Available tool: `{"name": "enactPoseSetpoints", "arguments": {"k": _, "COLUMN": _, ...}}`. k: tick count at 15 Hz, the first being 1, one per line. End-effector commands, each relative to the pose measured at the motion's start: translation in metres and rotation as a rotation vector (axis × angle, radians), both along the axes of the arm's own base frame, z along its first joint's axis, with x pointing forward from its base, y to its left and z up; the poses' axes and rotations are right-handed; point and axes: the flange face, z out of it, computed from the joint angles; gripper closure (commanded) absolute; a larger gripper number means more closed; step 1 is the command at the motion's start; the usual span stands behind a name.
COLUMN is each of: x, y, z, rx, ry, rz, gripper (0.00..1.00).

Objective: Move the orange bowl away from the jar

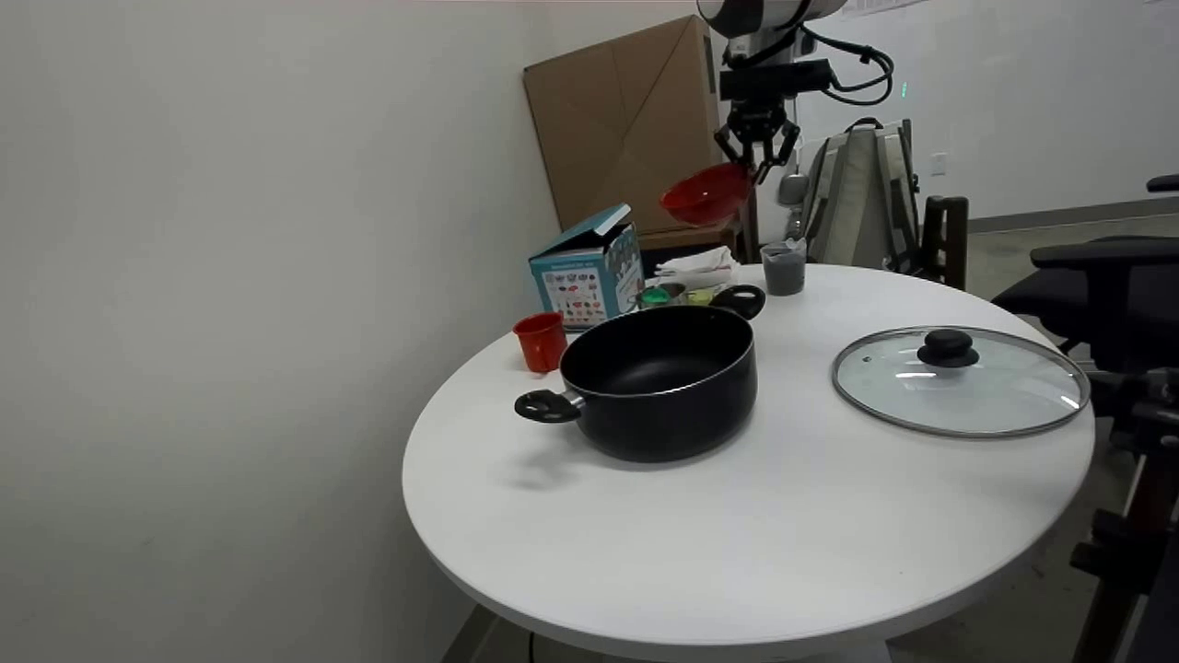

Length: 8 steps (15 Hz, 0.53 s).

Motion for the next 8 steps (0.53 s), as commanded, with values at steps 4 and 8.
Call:
{"name": "enactPoseSetpoints", "arguments": {"k": 4, "x": -0.034, "y": -0.003, "z": -0.029, "rx": 0.058, "ry": 0.073, "rz": -0.049, "gripper": 0.93}}
{"name": "enactPoseSetpoints", "arguments": {"k": 8, "x": -0.040, "y": -0.003, "z": -0.034, "rx": 0.067, "ry": 0.089, "rz": -0.056, "gripper": 0.93}}
